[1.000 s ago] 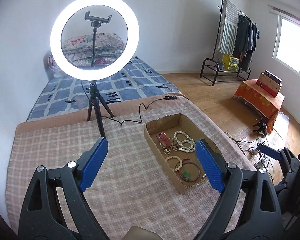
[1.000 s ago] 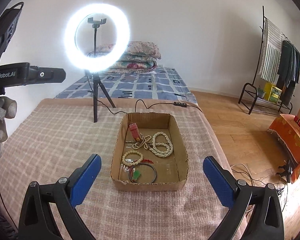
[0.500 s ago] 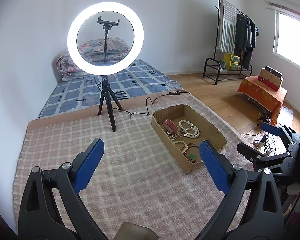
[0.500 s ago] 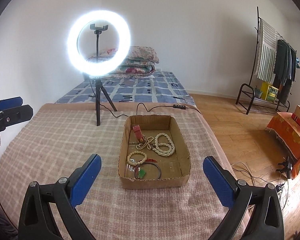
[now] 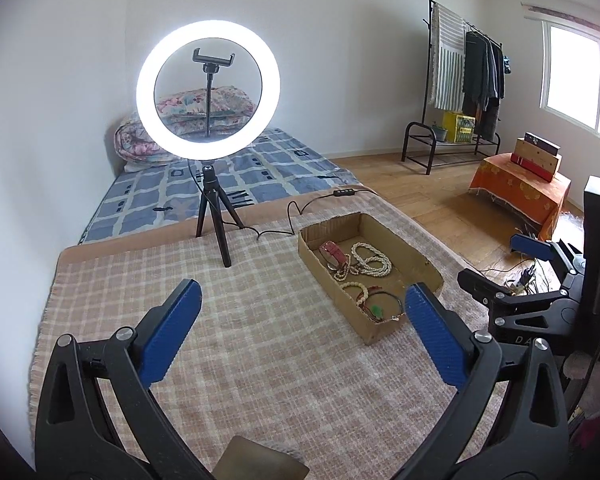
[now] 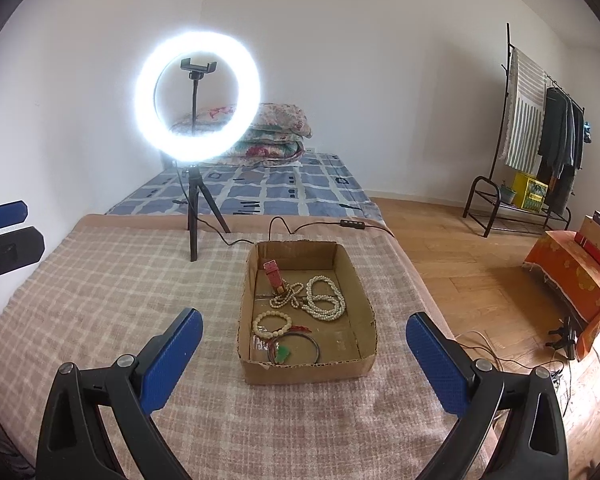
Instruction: Organize jewelry
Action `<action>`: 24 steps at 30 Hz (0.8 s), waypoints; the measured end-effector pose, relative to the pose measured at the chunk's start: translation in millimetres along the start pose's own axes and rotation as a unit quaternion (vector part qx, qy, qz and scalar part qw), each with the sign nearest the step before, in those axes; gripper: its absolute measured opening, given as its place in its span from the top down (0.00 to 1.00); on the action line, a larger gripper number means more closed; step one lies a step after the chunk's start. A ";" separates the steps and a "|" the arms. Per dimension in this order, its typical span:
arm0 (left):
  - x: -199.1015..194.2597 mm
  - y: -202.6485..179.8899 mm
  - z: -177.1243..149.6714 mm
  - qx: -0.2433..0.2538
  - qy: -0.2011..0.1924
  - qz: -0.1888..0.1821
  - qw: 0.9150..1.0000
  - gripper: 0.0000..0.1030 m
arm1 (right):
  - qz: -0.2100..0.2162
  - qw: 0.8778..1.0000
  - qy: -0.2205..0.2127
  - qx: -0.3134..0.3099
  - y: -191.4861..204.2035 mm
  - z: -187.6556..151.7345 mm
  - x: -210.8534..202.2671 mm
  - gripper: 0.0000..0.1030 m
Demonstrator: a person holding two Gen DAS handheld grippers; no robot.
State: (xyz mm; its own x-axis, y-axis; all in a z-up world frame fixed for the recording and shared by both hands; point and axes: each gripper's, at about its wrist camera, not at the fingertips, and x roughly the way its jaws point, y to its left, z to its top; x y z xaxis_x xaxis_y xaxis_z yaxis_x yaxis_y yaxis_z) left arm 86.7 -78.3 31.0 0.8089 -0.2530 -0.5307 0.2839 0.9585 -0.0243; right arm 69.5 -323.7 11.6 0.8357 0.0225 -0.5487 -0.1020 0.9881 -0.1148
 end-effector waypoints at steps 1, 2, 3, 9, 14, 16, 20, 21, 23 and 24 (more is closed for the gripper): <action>-0.4 -0.9 -1.6 0.001 0.002 0.000 1.000 0.00 | 0.000 1.000 0.001 0.003 -0.9 0.4 0.7 0.00; -0.9 -1.6 -3.2 0.001 0.003 0.000 1.000 0.00 | -0.001 1.000 0.001 0.005 -1.8 0.7 1.2 0.00; -1.0 -1.9 -4.2 0.001 0.005 0.000 1.000 0.00 | -0.002 1.000 0.000 0.006 -2.2 1.1 1.3 0.00; 0.6 -3.7 -6.7 0.005 0.013 0.004 1.000 0.00 | -0.004 1.000 0.003 0.006 -2.9 0.3 3.0 0.00; 4.3 -3.5 -8.7 0.007 0.019 0.008 1.000 0.00 | -0.006 1.000 0.004 0.005 -3.3 -0.4 3.3 0.00; 5.3 -3.7 -9.1 0.008 0.022 0.010 1.000 0.00 | -0.007 1.000 0.004 0.005 -3.3 -0.5 3.1 0.00; 6.4 -4.0 -9.3 0.011 0.024 0.013 1.000 0.00 | -0.008 1.000 0.004 0.003 -2.5 -1.5 3.7 0.00; 6.4 -4.1 -9.3 0.011 0.024 0.013 1.000 0.00 | -0.008 1.000 0.005 0.002 -2.6 -1.9 4.1 0.00; 6.1 -4.1 -9.4 0.011 0.024 0.012 1.000 0.00 | -0.008 1.000 0.006 0.003 -2.8 -2.6 4.9 0.00; 6.1 -4.3 -9.4 0.010 0.023 0.013 1.000 0.00 | -0.008 1.000 0.007 0.004 -3.0 -2.5 5.8 0.00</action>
State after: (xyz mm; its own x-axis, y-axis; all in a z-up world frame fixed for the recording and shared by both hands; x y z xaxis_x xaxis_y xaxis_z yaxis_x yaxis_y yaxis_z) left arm 85.6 -82.8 19.9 0.7910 -0.2221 -0.5701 0.2748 0.9615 0.0067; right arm 73.3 -326.9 6.7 0.8292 0.0048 -0.5589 -0.0849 0.9894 -0.1175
